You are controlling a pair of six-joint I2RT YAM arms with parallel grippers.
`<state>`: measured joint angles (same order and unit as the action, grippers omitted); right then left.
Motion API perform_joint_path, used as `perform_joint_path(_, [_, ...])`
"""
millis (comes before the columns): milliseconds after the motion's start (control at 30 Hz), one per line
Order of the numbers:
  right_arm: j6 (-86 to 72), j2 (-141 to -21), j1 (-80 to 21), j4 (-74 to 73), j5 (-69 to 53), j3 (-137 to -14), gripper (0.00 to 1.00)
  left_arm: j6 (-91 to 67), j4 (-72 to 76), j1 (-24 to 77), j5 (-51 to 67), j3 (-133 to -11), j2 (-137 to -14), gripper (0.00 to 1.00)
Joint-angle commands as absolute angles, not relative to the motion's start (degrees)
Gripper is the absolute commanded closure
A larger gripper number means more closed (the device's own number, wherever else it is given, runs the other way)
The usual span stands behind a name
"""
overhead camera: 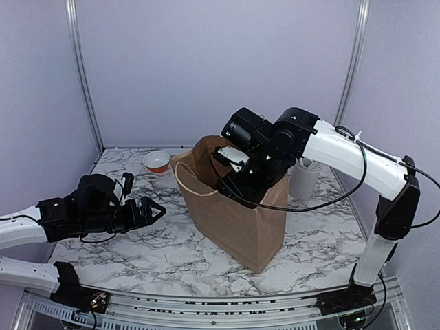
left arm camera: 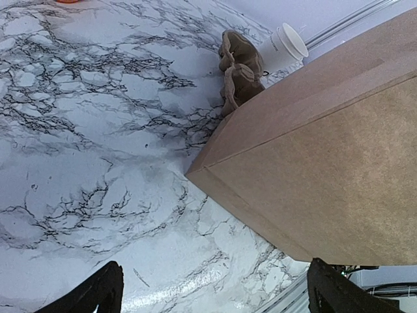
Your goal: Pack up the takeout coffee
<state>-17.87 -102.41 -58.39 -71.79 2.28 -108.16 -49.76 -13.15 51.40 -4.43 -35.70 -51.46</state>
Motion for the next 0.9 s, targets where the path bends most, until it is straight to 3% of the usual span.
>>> perform_joint_path(0, [-18.93, -99.9, -58.97, -71.86, 4.32, -112.22, 0.09, -48.1, -12.61, 51.06, -4.14, -39.1, -52.13, 0.01])
perform_joint_path(333, [-20.07, -98.54, -58.97, -65.49, 1.02, -105.89, 0.09, -46.25, -12.58, 51.06, -3.35, -44.51, -54.35, 0.01])
perform_joint_path(867, [-18.75, -93.63, -56.27, -57.99, 4.53, -107.28, 0.09, -44.97, -12.52, 51.15, -2.66, -50.09, -57.43, 0.01])
